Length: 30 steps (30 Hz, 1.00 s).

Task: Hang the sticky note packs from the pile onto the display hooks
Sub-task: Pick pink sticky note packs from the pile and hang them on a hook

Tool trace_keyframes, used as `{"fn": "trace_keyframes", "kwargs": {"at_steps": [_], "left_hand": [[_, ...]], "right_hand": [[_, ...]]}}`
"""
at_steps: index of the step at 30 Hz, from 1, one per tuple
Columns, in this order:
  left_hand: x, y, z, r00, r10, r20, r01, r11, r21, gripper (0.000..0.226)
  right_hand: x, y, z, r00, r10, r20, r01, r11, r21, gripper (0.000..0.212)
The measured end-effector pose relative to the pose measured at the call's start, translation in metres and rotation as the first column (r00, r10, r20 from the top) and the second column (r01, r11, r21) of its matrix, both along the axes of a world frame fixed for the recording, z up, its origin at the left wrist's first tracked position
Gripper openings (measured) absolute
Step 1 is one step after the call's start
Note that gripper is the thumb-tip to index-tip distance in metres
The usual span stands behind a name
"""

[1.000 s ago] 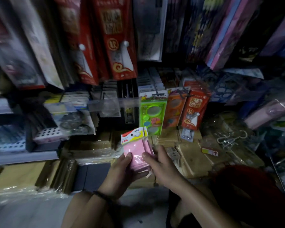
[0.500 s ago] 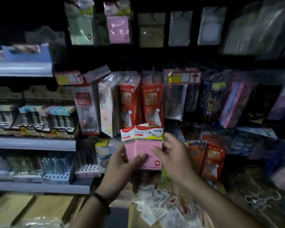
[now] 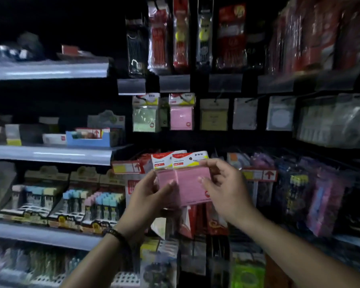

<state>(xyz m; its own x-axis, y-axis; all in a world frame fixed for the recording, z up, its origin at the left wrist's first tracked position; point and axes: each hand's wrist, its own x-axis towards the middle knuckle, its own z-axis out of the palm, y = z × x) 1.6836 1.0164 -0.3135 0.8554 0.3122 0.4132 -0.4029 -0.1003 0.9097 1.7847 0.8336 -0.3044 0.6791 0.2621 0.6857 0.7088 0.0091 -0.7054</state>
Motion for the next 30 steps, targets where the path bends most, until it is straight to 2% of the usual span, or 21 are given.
{"fn": "trace_keyframes", "kwargs": {"at_steps": [4, 7, 9, 15, 25, 30], "left_hand": [[0.008, 0.027, 0.036, 0.996, 0.079, 0.038, -0.081, 0.994, 0.074, 0.019], [0.018, 0.051, 0.055, 0.982, 0.175, 0.071, -0.184, 0.971, 0.154, 0.017], [0.021, 0.064, 0.068, 0.977, 0.199, 0.074, -0.208, 0.966, 0.154, 0.017], [0.02, 0.09, 0.092, 0.976, 0.197, 0.095, -0.209, 0.968, 0.142, 0.021], [0.025, 0.09, 0.112, 0.985, 0.158, 0.075, -0.168, 0.973, 0.16, 0.021], [0.022, 0.083, 0.115, 0.985, 0.15, 0.082, -0.161, 0.976, 0.149, 0.019]], "right_hand": [[0.023, 0.021, 0.041, 0.999, 0.034, -0.001, -0.034, 0.999, 0.011, 0.04], [0.039, 0.036, 0.063, 0.998, 0.007, 0.064, -0.009, 1.0, 0.029, 0.042], [0.047, 0.043, 0.077, 0.995, -0.015, 0.102, 0.007, 0.997, 0.071, 0.042], [0.059, 0.068, 0.114, 0.992, -0.025, 0.122, -0.01, 0.962, 0.273, 0.033], [0.063, 0.093, 0.127, 0.953, -0.093, 0.288, -0.016, 0.935, 0.355, 0.033], [0.067, 0.096, 0.131, 0.961, -0.1, 0.259, 0.004, 0.938, 0.347, 0.034]]}}
